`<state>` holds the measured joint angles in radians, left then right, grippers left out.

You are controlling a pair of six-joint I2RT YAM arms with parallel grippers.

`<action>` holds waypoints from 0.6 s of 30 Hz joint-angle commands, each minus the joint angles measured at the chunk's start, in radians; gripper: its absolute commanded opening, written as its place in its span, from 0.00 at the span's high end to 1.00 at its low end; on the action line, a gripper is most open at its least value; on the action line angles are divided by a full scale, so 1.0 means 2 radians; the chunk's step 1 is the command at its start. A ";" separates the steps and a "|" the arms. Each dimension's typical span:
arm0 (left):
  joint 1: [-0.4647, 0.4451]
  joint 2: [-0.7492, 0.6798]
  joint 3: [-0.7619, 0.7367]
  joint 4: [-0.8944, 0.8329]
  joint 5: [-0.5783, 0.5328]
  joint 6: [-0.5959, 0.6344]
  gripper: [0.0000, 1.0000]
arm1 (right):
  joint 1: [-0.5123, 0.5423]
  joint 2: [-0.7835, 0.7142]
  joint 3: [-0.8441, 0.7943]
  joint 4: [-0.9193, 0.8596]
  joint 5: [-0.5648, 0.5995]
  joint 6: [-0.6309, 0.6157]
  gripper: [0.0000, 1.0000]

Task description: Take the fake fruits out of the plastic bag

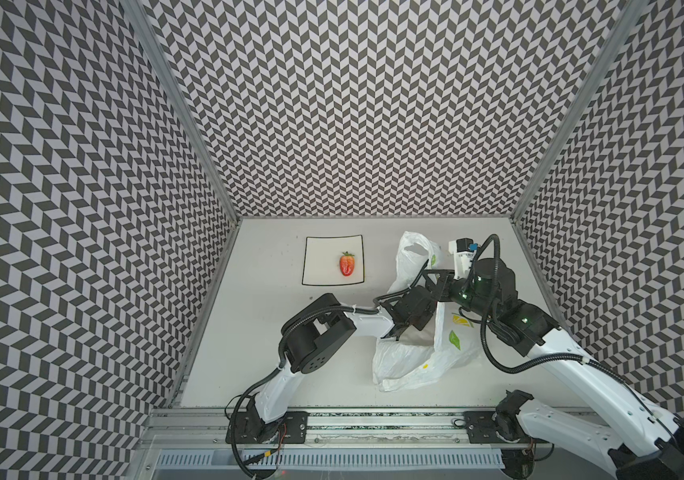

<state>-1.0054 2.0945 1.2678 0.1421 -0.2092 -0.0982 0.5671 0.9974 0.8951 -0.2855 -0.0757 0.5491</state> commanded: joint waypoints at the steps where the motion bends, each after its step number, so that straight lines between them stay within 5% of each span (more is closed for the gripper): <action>1: 0.001 -0.052 -0.028 0.074 0.018 0.014 0.75 | 0.003 0.002 0.007 0.008 0.033 0.011 1.00; 13: 0.001 -0.085 -0.057 0.072 0.044 0.050 0.79 | 0.003 0.011 0.001 0.037 0.013 0.018 1.00; 18: 0.000 -0.087 -0.072 0.073 0.035 0.059 0.79 | 0.003 0.004 0.019 0.030 0.050 0.006 1.00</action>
<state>-1.0027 1.9217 1.1389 0.2893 -0.1368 -0.0128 0.5671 1.0149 0.8932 -0.2684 -0.0231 0.5735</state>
